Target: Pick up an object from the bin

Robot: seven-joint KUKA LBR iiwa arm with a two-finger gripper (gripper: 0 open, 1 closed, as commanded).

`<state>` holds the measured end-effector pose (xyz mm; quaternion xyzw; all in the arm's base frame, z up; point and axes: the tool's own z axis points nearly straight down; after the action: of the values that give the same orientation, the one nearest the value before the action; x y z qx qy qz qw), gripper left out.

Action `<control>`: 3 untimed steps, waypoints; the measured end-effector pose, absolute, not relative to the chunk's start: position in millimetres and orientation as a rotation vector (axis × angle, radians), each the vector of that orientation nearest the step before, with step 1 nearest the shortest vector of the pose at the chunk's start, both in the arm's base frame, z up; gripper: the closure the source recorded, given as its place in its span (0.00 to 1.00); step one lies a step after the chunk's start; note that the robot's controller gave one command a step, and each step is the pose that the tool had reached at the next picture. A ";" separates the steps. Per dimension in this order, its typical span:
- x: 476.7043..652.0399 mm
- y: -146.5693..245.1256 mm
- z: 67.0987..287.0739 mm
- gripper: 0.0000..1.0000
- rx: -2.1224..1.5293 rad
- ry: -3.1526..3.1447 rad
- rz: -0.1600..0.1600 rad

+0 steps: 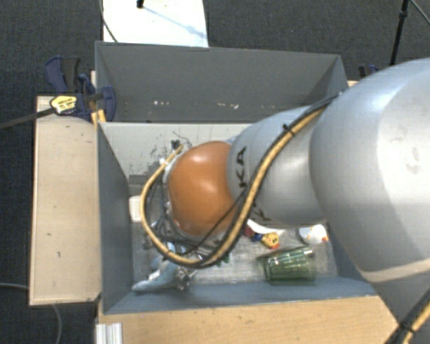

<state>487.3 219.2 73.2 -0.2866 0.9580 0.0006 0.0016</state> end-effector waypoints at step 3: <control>489.7 227.1 73.1 1.00 -0.968 2.984 0.002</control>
Offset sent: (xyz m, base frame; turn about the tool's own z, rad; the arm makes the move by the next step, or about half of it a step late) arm 0.0000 0.0000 0.0000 0.0000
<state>489.7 227.1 73.1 -0.3086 0.9512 0.0007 0.0020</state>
